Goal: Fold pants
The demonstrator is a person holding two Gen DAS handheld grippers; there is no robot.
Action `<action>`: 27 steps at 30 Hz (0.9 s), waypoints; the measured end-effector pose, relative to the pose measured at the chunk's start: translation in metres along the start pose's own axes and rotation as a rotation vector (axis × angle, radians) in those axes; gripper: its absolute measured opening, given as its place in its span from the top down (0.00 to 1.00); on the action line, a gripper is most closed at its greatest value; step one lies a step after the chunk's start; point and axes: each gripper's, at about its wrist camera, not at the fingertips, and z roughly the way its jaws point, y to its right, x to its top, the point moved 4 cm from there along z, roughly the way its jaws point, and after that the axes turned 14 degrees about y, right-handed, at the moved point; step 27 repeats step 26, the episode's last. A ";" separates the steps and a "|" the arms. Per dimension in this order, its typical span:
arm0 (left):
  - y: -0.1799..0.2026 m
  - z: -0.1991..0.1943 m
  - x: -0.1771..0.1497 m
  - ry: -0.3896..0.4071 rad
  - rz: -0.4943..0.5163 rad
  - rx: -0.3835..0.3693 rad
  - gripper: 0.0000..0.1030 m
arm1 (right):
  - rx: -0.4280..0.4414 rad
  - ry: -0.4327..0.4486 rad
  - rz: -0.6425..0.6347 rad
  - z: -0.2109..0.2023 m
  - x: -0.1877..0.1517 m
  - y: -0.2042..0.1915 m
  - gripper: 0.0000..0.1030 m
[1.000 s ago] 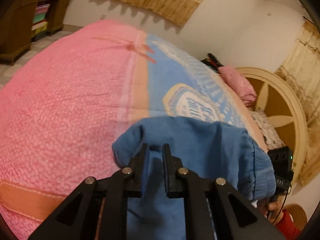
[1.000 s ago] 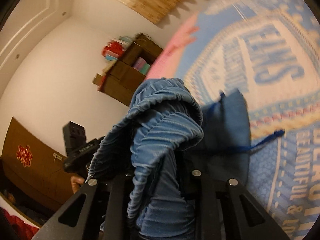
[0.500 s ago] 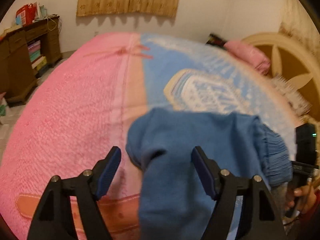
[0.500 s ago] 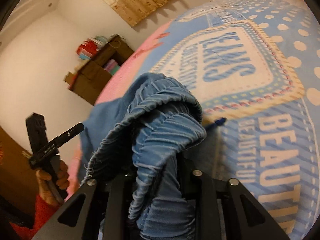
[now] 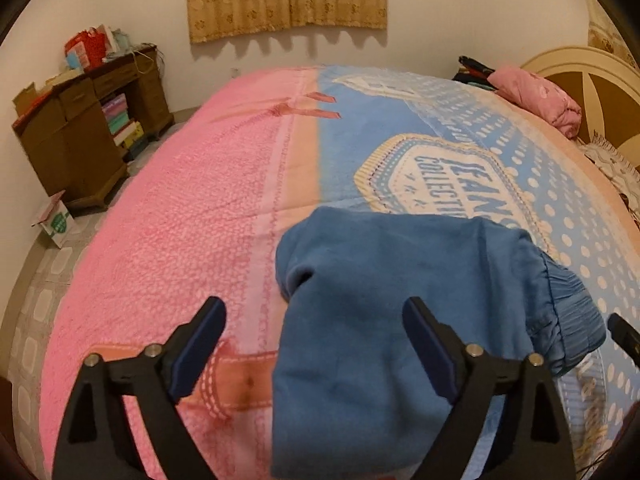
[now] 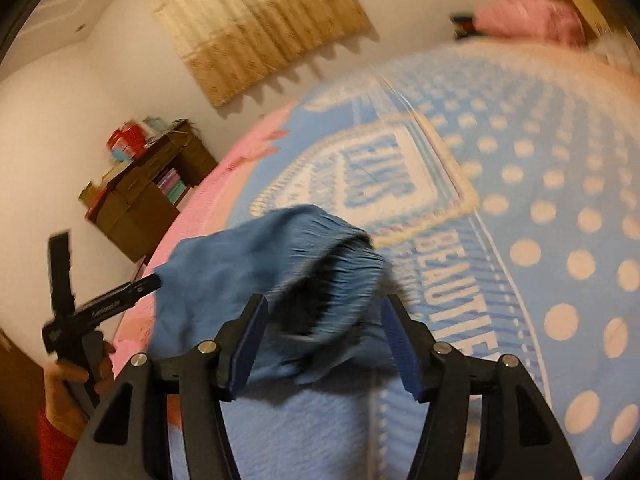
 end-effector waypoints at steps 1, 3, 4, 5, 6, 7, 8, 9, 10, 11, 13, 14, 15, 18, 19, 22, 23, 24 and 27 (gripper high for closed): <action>0.000 -0.004 0.001 0.014 -0.002 0.013 0.04 | 0.010 0.012 -0.026 -0.006 0.001 -0.010 0.41; -0.001 -0.012 0.002 0.030 -0.020 0.032 0.02 | 0.021 0.035 -0.081 -0.014 0.001 -0.033 0.39; -0.003 -0.016 0.003 0.037 -0.034 0.037 0.02 | 0.023 0.042 -0.095 -0.017 0.000 -0.041 0.39; -0.006 -0.022 0.004 0.046 -0.056 0.047 0.02 | 0.030 0.049 -0.106 -0.019 0.000 -0.049 0.39; -0.008 -0.026 0.006 0.053 -0.069 0.061 0.02 | 0.042 0.056 -0.126 -0.021 -0.002 -0.061 0.39; -0.010 -0.030 0.007 0.064 -0.077 0.082 0.00 | 0.045 0.060 -0.141 -0.021 -0.003 -0.068 0.39; -0.011 -0.033 0.008 0.073 -0.078 0.099 0.00 | 0.047 0.062 -0.153 -0.022 -0.004 -0.075 0.39; -0.015 -0.040 0.009 0.099 -0.076 0.139 0.00 | 0.056 0.063 -0.155 -0.023 -0.004 -0.083 0.39; -0.016 -0.042 0.009 0.111 -0.074 0.158 0.00 | 0.065 0.063 -0.150 -0.023 -0.005 -0.088 0.39; -0.019 -0.046 0.008 0.132 -0.069 0.187 0.00 | 0.072 0.063 -0.144 -0.023 -0.005 -0.092 0.39; -0.023 -0.051 0.006 0.148 -0.065 0.223 0.00 | 0.076 0.065 -0.147 -0.024 -0.007 -0.101 0.39; -0.024 -0.052 0.005 0.146 -0.063 0.236 0.00 | 0.075 0.068 -0.150 -0.024 -0.009 -0.104 0.39; -0.025 -0.053 0.004 0.143 -0.061 0.241 0.00 | 0.073 0.072 -0.153 -0.025 -0.010 -0.107 0.39; -0.024 -0.055 0.000 0.142 -0.047 0.253 0.00 | 0.077 0.070 -0.154 -0.026 -0.013 -0.115 0.39; -0.022 -0.056 0.000 0.158 -0.033 0.252 0.00 | 0.076 0.068 -0.153 -0.026 -0.014 -0.116 0.39; -0.014 -0.062 0.001 0.184 0.007 0.255 0.00 | 0.069 0.066 -0.149 -0.025 -0.016 -0.118 0.39; -0.012 -0.062 0.001 0.185 0.003 0.244 0.00 | 0.067 0.065 -0.147 -0.024 -0.016 -0.117 0.39; -0.012 -0.062 0.001 0.179 -0.005 0.234 0.00 | 0.065 0.064 -0.145 -0.023 -0.016 -0.117 0.39; -0.010 -0.060 0.001 0.167 -0.007 0.215 0.00 | 0.057 0.066 -0.138 -0.022 -0.016 -0.114 0.39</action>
